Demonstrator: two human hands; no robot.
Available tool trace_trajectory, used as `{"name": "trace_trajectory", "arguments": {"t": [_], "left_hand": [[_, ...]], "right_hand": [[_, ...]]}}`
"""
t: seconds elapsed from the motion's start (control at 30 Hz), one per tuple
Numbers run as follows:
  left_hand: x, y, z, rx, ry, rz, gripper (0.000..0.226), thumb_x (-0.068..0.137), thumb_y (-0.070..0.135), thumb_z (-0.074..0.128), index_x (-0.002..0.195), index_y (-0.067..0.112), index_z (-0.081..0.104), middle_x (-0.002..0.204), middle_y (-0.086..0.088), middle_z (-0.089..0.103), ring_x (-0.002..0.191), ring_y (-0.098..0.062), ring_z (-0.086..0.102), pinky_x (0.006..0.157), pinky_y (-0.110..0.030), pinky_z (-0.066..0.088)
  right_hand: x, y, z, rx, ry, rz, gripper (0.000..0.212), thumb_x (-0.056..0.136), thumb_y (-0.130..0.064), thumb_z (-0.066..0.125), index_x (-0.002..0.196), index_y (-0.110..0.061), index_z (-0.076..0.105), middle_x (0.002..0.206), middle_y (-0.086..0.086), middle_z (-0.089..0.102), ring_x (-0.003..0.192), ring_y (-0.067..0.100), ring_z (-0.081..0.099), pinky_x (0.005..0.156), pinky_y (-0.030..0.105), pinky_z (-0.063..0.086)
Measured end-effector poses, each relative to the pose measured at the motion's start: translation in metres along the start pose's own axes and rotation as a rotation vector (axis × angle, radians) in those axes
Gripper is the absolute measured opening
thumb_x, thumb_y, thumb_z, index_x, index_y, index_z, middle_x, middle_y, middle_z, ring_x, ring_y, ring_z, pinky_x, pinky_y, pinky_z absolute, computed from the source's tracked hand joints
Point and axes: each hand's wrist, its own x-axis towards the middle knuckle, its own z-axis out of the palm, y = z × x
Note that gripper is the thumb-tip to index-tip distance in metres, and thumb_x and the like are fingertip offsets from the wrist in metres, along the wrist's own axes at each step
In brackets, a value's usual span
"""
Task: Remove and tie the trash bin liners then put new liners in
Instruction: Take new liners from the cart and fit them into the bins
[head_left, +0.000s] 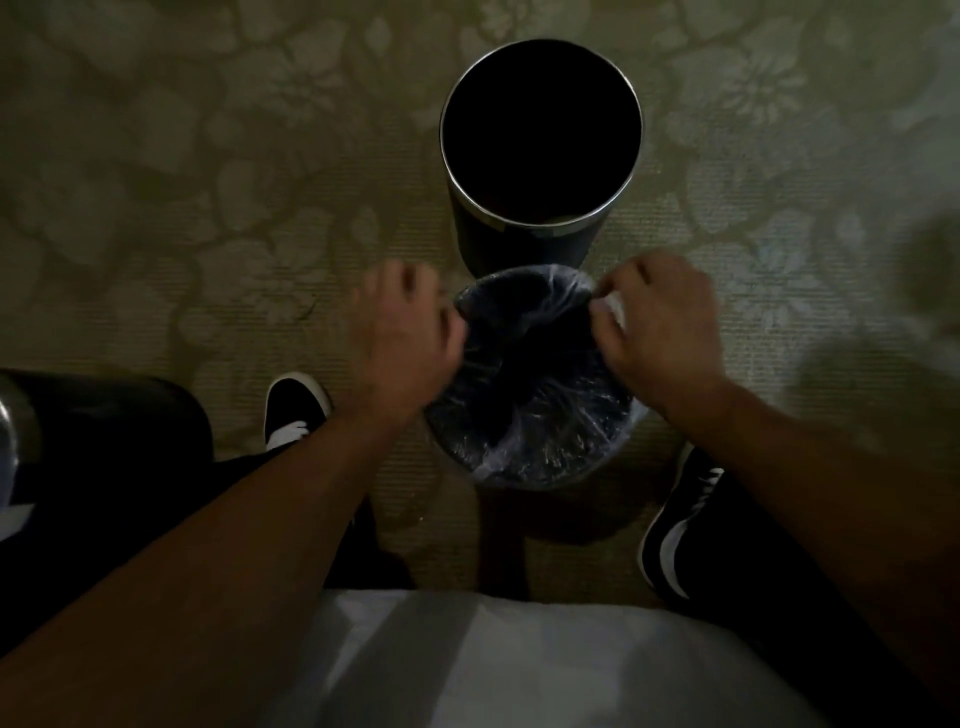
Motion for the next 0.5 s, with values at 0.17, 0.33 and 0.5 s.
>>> {"name": "trace_trajectory", "arguments": {"t": [0.17,0.33,0.5], "left_hand": [[-0.005,0.037,-0.002,0.374,-0.614,0.77,0.052,0.089,0.052,0.049,0.132,0.023,0.057,0.133,-0.007,0.055,0.132,-0.031,0.041,0.118,-0.051,0.016],[-0.008,0.0,-0.021,0.777,-0.83,0.762,0.075,0.094,0.072,0.013,0.153,0.031,0.033,0.163,-0.005,0.028,0.154,-0.031,-0.002,0.115,-0.064,-0.014],[-0.013,0.015,-0.031,0.546,-0.666,0.83,0.055,0.096,0.056,0.035,0.128,0.021,0.063,0.133,-0.008,0.059,0.142,-0.032,0.035,0.122,-0.057,0.001]], "right_hand": [[0.001,-0.039,-0.006,-0.29,-0.692,-0.493,0.057,0.092,-0.062,0.046,0.135,-0.027,0.057,0.139,0.005,0.055,0.135,0.031,0.045,0.116,0.054,0.023],[-0.022,-0.027,-0.026,-0.585,-1.014,-0.499,0.076,0.098,-0.072,0.014,0.137,-0.025,0.06,0.143,0.002,0.058,0.147,0.028,0.031,0.124,0.053,-0.003],[-0.012,-0.024,-0.027,-0.415,-0.805,-0.568,0.08,0.087,-0.063,0.006,0.106,-0.026,0.073,0.109,-0.001,0.071,0.118,0.023,0.057,0.122,0.048,0.02]]}}
